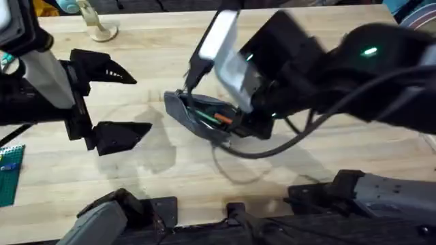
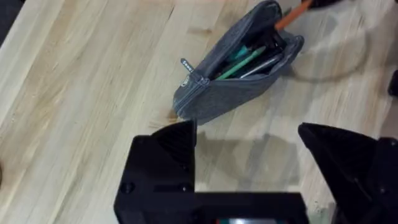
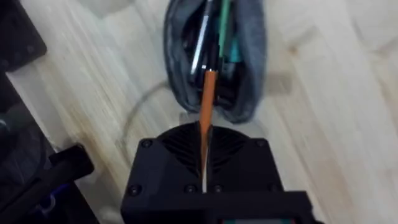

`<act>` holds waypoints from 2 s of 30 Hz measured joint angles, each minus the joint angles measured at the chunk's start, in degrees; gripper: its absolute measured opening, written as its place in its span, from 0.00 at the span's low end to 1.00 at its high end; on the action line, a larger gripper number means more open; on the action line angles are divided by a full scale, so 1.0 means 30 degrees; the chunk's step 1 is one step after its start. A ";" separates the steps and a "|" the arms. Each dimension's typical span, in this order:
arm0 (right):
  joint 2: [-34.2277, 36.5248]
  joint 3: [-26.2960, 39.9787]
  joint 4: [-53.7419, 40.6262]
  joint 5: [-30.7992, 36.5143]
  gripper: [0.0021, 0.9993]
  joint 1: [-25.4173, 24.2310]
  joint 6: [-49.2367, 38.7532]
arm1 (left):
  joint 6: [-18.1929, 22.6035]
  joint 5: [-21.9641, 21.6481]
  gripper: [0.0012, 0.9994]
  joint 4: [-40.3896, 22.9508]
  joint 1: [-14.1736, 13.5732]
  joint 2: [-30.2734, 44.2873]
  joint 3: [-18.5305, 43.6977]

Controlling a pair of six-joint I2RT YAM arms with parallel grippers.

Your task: Unzip the bag, pick up the pens from the table one at a time and place them inside, then zip the bag closed.

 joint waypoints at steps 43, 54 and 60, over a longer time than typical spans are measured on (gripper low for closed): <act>0.5910 -0.0241 0.8758 0.0029 0.97 0.0710 0.0419 | 0.0000 0.0000 0.99 0.0000 0.0000 0.0000 0.0000; 0.4415 -0.0233 0.7052 0.0015 1.00 0.0710 0.1822 | 0.0000 0.0000 0.99 0.0000 0.0000 0.0000 0.0000; 0.1942 -0.0197 0.6031 0.0007 1.00 0.0710 0.1939 | 0.0000 0.0000 0.99 0.0000 0.0000 0.0000 0.0000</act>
